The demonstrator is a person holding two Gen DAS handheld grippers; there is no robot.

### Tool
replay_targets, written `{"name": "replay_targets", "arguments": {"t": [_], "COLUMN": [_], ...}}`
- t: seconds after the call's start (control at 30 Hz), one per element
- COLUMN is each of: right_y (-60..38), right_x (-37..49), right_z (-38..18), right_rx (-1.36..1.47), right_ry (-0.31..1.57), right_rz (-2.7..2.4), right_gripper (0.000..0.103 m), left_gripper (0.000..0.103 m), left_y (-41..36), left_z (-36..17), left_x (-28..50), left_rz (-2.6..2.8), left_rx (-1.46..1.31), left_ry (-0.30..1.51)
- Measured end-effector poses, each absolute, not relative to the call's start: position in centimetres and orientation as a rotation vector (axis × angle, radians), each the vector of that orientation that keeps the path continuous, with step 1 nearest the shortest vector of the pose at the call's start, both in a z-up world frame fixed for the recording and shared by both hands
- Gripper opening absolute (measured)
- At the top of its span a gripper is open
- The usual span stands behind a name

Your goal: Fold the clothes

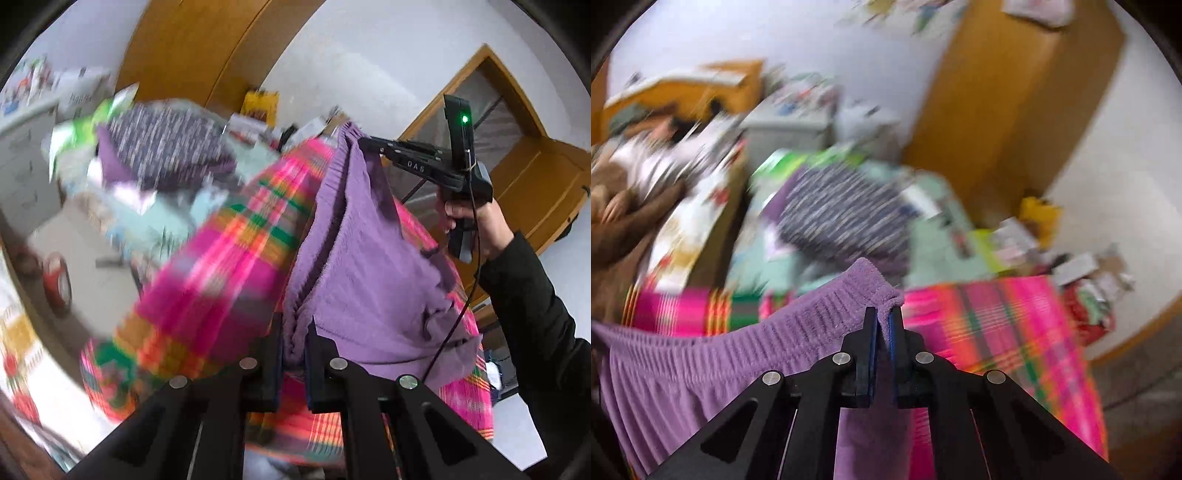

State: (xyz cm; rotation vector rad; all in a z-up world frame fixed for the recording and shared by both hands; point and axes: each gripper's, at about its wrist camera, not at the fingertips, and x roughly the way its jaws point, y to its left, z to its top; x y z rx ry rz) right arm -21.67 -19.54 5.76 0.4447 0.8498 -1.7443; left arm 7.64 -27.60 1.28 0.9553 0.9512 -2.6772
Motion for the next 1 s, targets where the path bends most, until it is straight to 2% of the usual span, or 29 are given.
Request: {"name": "replay_targets", "arguments": {"t": [0.33, 0.5, 1.0], "right_y": [-15.6, -15.2, -24.6], "right_x": [-22.8, -22.8, -26.8], "right_z": [16.5, 19.4, 5.4], "right_rx": [0.144, 0.041, 0.319], "right_ry": [0.628, 0.557, 0.804], "right_rz": [-2.120, -2.183, -2.068], "right_gripper": [0.005, 0.005, 0.005], "left_gripper": [0.008, 0.008, 0.008], "left_y": [-30.3, -31.0, -35.8], "left_z": [12.2, 14.1, 2.5], "left_x": [4.8, 4.1, 0.2], "left_rz": [-2.778, -2.781, -2.540], "left_rx": [0.656, 0.607, 0.988], "left_ry": [0.667, 0.605, 0.793]}}
